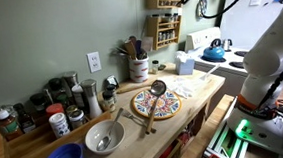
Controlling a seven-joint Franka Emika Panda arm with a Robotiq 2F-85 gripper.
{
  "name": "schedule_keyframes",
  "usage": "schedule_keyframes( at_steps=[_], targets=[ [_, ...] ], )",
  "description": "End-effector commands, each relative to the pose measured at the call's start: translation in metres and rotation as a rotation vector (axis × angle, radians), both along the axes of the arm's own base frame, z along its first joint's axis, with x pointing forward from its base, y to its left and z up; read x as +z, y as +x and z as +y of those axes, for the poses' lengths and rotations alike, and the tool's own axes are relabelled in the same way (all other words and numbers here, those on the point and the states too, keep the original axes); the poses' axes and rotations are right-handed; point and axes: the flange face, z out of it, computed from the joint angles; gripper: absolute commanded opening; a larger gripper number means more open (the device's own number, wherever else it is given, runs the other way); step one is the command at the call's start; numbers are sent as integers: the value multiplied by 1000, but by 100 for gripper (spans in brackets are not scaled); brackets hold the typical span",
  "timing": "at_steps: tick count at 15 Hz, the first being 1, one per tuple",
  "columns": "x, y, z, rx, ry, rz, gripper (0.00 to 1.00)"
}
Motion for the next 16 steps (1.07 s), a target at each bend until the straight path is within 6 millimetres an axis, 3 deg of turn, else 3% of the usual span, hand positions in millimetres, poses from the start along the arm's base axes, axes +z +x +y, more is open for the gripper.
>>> schedule_keyframes(
  at_steps=[1,9,16],
  targets=[
    [-16,-8,2,14,9,58,100],
    [13,-30,-11,67,-123,-39,100],
    [61,-37,7,283,-473,-25,100]
  ],
)
